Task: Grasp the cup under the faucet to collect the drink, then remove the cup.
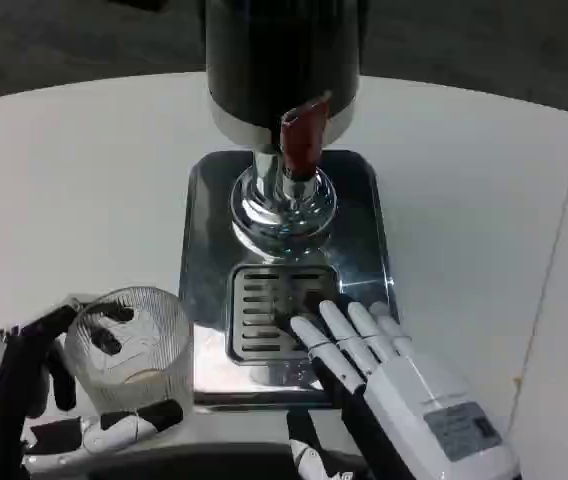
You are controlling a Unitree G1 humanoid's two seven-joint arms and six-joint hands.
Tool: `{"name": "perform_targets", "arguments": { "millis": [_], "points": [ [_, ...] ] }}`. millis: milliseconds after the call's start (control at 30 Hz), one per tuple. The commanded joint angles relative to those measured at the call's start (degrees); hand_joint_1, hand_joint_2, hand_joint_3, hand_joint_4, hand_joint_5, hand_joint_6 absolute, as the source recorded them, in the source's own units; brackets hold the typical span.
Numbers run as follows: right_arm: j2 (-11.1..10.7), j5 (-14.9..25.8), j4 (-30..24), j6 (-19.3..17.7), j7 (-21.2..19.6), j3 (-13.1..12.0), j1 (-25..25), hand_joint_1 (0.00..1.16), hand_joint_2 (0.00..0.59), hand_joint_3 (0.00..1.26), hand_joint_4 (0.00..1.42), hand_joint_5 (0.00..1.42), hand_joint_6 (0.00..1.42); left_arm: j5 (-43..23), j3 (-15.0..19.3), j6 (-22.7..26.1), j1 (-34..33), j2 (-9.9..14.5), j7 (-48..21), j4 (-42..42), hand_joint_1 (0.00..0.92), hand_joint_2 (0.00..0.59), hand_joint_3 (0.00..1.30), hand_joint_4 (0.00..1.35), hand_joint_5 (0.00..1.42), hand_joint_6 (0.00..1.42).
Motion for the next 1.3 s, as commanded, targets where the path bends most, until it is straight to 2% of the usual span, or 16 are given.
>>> {"name": "perform_targets", "arguments": {
  "millis": [33, 400, 500, 700, 900, 1300],
  "points": [
    [0.34, 0.65, 0.22, 0.34, 0.41, -0.11, 0.07, 0.29, 0.586, 0.1, 0.0, 0.0, 0.0, -0.18, -0.04, -1.35, 0.07, 0.17, 0.79, -0.16, 0.584, 0.103, 0.91, 1.01, 1.11, 1.31],
    [0.37, 1.3, 0.14, 0.55, 0.48, -0.83, 0.25, 0.3, 0.586, 0.11, 0.0, 0.0, 0.0, -1.43, -0.08, -0.67, -0.45, -0.04, 0.17, 0.09, 0.584, 0.103, 0.91, 1.01, 1.11, 1.31],
    [0.49, 1.24, -0.17, 0.71, 0.49, -0.85, 0.5, 0.29, 0.586, 0.11, 0.0, 0.0, 0.0, 0.04, -0.18, -1.21, -0.82, 0.27, 0.96, -0.2, 0.588, 0.1, 0.91, 1.01, 1.11, 1.31],
    [0.76, 1.01, -0.14, 1.04, 0.69, -0.32, 0.56, 0.29, 0.586, 0.12, 0.0, 0.0, 0.0, -0.3, -0.25, 0.21, -2.1, -1.08, 1.59, 0.53, 0.592, 0.099, 0.91, 1.01, 1.11, 1.31],
    [1.15, 0.54, -0.74, 1.74, 0.51, -0.54, 1.22, 0.29, 0.586, 0.12, 0.01, 0.0, 0.0, 1.54, -1.85, 0.6, -7.1, -1.52, 2.94, 4.35, 0.593, 0.098, 0.91, 1.01, 1.11, 1.31],
    [2.96, -0.49, -2.2, 3.92, 0.01, -1.19, 2.83, 0.29, 0.586, 0.13, 0.01, 0.0, 0.0, 8.06, -7.84, 3.49, -19.58, -3.22, 10.19, 13.62, 0.587, 0.102, 0.91, 1.01, 1.11, 1.31]
  ]
}}
